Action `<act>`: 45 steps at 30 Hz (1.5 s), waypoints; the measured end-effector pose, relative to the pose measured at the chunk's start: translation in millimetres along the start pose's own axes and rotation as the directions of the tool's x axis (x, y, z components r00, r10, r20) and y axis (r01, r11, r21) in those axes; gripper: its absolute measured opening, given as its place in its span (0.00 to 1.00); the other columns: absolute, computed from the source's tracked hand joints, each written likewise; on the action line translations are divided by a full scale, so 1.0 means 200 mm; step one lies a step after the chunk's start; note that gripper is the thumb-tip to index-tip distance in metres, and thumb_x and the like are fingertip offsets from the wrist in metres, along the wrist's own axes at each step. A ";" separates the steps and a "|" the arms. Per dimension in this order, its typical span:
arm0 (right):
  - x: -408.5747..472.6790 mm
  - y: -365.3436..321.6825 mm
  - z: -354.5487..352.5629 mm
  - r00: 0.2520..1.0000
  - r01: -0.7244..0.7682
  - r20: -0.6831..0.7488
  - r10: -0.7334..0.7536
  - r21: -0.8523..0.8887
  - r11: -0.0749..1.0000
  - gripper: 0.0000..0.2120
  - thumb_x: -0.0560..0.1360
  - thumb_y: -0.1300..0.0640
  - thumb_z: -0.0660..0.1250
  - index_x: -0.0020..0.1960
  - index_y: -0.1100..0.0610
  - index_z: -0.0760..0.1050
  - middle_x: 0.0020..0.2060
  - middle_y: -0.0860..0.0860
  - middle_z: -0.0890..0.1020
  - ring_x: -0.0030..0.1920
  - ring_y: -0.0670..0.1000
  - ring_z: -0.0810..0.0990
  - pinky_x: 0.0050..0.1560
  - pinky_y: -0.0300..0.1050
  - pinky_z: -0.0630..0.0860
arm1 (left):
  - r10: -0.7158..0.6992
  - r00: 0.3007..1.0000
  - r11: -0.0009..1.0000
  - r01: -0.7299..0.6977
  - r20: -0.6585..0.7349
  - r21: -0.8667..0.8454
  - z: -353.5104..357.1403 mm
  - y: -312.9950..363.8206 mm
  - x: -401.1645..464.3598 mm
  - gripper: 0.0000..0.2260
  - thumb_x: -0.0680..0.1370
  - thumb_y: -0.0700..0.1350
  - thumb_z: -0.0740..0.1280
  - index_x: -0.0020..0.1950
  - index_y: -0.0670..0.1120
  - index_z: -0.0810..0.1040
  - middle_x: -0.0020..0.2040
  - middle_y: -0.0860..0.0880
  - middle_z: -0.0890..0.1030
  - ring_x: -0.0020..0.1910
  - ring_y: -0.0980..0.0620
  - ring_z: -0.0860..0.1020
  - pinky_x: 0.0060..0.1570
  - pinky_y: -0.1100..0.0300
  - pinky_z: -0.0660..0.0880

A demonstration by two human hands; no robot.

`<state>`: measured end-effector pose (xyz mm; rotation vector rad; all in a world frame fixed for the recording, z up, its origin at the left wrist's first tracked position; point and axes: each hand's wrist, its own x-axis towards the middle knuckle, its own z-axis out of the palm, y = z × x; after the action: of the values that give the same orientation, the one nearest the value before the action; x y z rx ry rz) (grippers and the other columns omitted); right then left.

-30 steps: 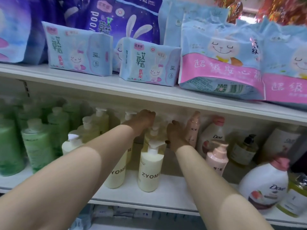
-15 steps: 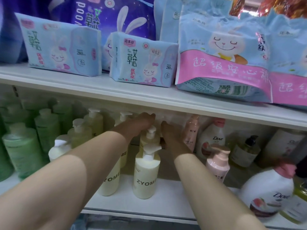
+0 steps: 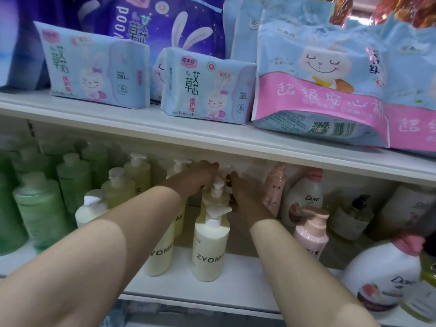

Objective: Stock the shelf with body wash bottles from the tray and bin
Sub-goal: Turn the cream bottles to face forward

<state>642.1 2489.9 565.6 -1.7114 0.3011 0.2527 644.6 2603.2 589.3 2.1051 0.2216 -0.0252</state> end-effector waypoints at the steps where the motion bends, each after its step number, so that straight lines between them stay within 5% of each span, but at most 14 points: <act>1: -0.01 0.00 0.00 1.000 0.000 0.006 0.000 0.000 1.000 0.22 0.85 0.44 0.49 0.62 0.56 0.75 0.43 0.53 0.78 0.42 0.53 0.77 0.53 0.51 0.76 | 0.008 1.000 1.000 -0.008 0.013 -0.007 0.00 -0.02 0.02 0.20 0.83 0.48 0.55 0.65 0.35 0.74 0.64 0.37 0.77 0.63 0.39 0.75 0.60 0.50 0.72; 7: -0.05 0.06 -0.01 0.994 0.105 0.038 -0.105 0.003 0.994 0.22 0.85 0.45 0.51 0.67 0.56 0.75 0.57 0.55 0.81 0.54 0.56 0.80 0.65 0.55 0.75 | -0.020 0.999 0.999 0.021 0.026 -0.038 0.02 0.00 -0.05 0.21 0.84 0.50 0.54 0.68 0.36 0.71 0.66 0.37 0.74 0.66 0.39 0.73 0.64 0.50 0.71; 10: -0.07 0.09 -0.02 0.992 0.122 0.041 -0.122 0.005 0.993 0.25 0.85 0.43 0.48 0.69 0.56 0.74 0.63 0.54 0.80 0.59 0.55 0.79 0.67 0.57 0.74 | -0.147 0.988 0.989 0.148 0.055 -0.016 0.03 0.04 -0.11 0.23 0.84 0.53 0.51 0.70 0.39 0.69 0.65 0.38 0.75 0.62 0.41 0.75 0.63 0.53 0.70; 15: -0.15 0.12 -0.02 0.978 0.208 0.014 -0.208 0.006 0.978 0.21 0.85 0.46 0.48 0.66 0.55 0.73 0.60 0.54 0.78 0.56 0.54 0.77 0.66 0.55 0.73 | -0.113 0.994 0.968 0.113 0.009 -0.223 0.04 0.01 -0.15 0.21 0.84 0.53 0.52 0.67 0.40 0.72 0.56 0.42 0.79 0.54 0.44 0.77 0.53 0.56 0.72; 19: -0.18 0.20 0.00 0.969 0.244 -0.029 -0.244 -0.015 0.970 0.22 0.85 0.49 0.47 0.62 0.62 0.74 0.58 0.58 0.78 0.59 0.60 0.78 0.66 0.59 0.73 | -0.039 0.999 0.919 0.033 -0.006 -0.392 0.05 -0.10 -0.20 0.22 0.84 0.53 0.54 0.71 0.38 0.68 0.66 0.38 0.75 0.64 0.39 0.75 0.54 0.55 0.72; 23: -0.17 0.31 0.01 0.981 0.189 -0.047 -0.187 0.032 0.982 0.20 0.85 0.47 0.47 0.56 0.57 0.73 0.49 0.56 0.78 0.54 0.59 0.80 0.61 0.55 0.76 | -0.078 0.995 0.927 0.047 -0.068 -0.372 0.08 -0.18 -0.25 0.24 0.84 0.55 0.50 0.71 0.40 0.67 0.65 0.39 0.76 0.59 0.41 0.77 0.57 0.52 0.74; 28: -0.19 0.38 0.02 0.988 0.152 -0.028 -0.150 0.101 0.983 0.24 0.85 0.42 0.46 0.61 0.54 0.75 0.56 0.55 0.82 0.47 0.53 0.79 0.47 0.46 0.76 | -0.018 0.996 0.917 -0.019 -0.089 -0.398 0.14 -0.28 -0.30 0.28 0.82 0.62 0.48 0.73 0.46 0.66 0.69 0.45 0.74 0.63 0.46 0.75 0.65 0.49 0.71; 34: -0.22 0.40 -0.02 0.986 0.152 0.051 -0.157 0.091 0.984 0.28 0.85 0.40 0.45 0.67 0.56 0.75 0.56 0.55 0.81 0.41 0.48 0.76 0.36 0.42 0.71 | -0.033 0.999 0.817 0.035 0.014 -0.575 0.12 -0.32 -0.37 0.23 0.81 0.60 0.56 0.57 0.42 0.79 0.51 0.43 0.84 0.52 0.45 0.81 0.52 0.54 0.77; 38: -0.28 0.43 -0.02 0.988 0.141 0.039 -0.150 0.177 0.974 0.24 0.84 0.40 0.49 0.60 0.54 0.77 0.40 0.50 0.79 0.35 0.48 0.74 0.33 0.42 0.68 | -0.046 0.999 0.730 0.046 0.018 -0.682 0.14 -0.29 -0.44 0.25 0.80 0.63 0.56 0.52 0.43 0.79 0.44 0.44 0.85 0.43 0.47 0.83 0.40 0.57 0.78; 41: -0.32 0.50 -0.01 0.989 0.145 -0.040 -0.141 0.155 0.977 0.20 0.85 0.50 0.50 0.64 0.58 0.75 0.53 0.55 0.81 0.48 0.54 0.80 0.52 0.49 0.78 | -0.052 0.999 0.700 0.047 0.015 -0.713 0.16 -0.31 -0.51 0.25 0.82 0.61 0.52 0.48 0.44 0.80 0.41 0.45 0.85 0.44 0.46 0.82 0.48 0.54 0.79; 43: -0.33 0.60 -0.01 0.975 0.205 -0.109 -0.193 0.113 0.972 0.19 0.84 0.51 0.50 0.68 0.58 0.70 0.64 0.55 0.77 0.61 0.56 0.77 0.66 0.55 0.72 | -0.009 0.999 0.762 -0.013 -0.031 -0.647 0.18 -0.40 -0.56 0.30 0.80 0.66 0.49 0.55 0.45 0.81 0.52 0.46 0.84 0.54 0.47 0.80 0.60 0.51 0.74; 45: -0.39 0.69 0.00 0.946 0.313 -0.126 -0.298 0.124 0.942 0.17 0.84 0.53 0.52 0.69 0.56 0.69 0.67 0.52 0.74 0.63 0.52 0.74 0.70 0.54 0.69 | 0.066 0.994 0.821 -0.101 -0.083 -0.562 0.23 -0.50 -0.65 0.29 0.81 0.65 0.47 0.65 0.49 0.77 0.60 0.50 0.80 0.59 0.51 0.76 0.61 0.54 0.70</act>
<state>521.9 2473.7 462.9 -1.6057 0.1227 -0.0875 503.7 2595.0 495.3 1.5144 0.1478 0.1423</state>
